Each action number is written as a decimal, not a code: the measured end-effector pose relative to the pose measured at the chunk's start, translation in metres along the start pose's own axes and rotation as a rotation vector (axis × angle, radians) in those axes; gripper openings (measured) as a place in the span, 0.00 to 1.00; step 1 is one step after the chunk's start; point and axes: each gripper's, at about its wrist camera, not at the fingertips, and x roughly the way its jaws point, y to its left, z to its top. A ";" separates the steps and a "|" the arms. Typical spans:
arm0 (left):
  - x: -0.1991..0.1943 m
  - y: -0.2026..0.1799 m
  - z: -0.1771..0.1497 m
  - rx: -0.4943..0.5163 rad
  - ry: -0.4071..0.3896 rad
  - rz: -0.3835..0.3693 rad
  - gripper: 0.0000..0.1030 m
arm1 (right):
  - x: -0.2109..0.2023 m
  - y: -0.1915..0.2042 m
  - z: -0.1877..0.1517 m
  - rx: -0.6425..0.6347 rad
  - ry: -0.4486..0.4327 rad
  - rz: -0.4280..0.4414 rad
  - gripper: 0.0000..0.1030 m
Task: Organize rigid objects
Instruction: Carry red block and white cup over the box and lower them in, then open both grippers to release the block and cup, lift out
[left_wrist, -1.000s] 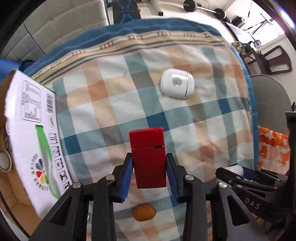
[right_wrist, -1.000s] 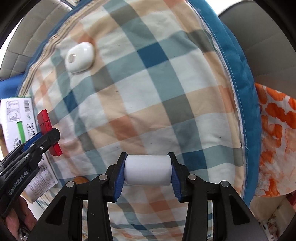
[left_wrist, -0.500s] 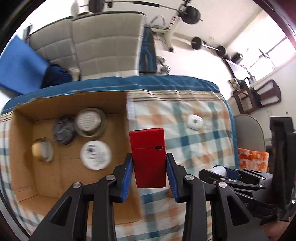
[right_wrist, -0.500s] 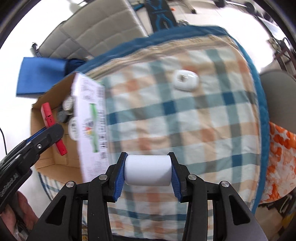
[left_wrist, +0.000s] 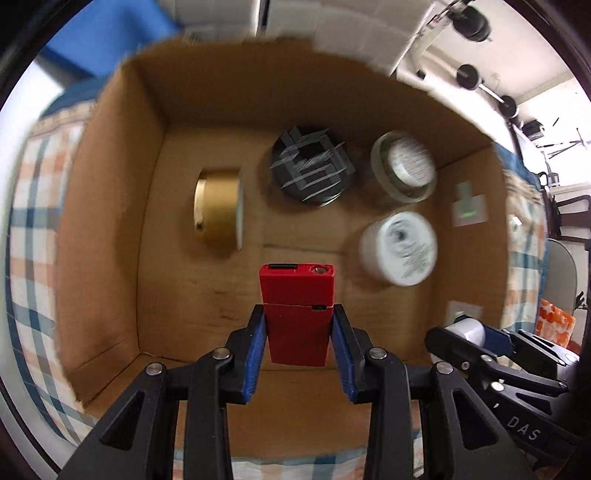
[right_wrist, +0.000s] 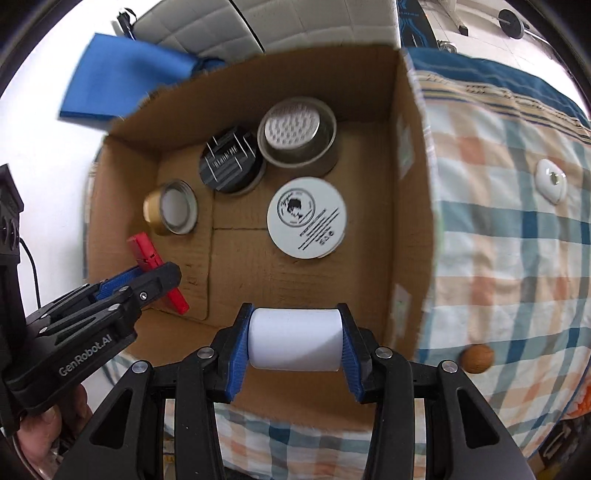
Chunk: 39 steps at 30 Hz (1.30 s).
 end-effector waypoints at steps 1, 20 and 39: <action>0.013 0.008 0.001 -0.005 0.030 -0.008 0.30 | 0.012 0.003 0.002 0.005 0.015 -0.013 0.44; 0.027 0.037 0.023 -0.003 0.076 -0.006 0.42 | 0.081 0.005 0.029 0.075 0.100 -0.070 0.69; -0.070 0.019 -0.046 0.020 -0.173 0.121 1.00 | 0.006 0.026 -0.018 -0.059 -0.028 -0.137 1.00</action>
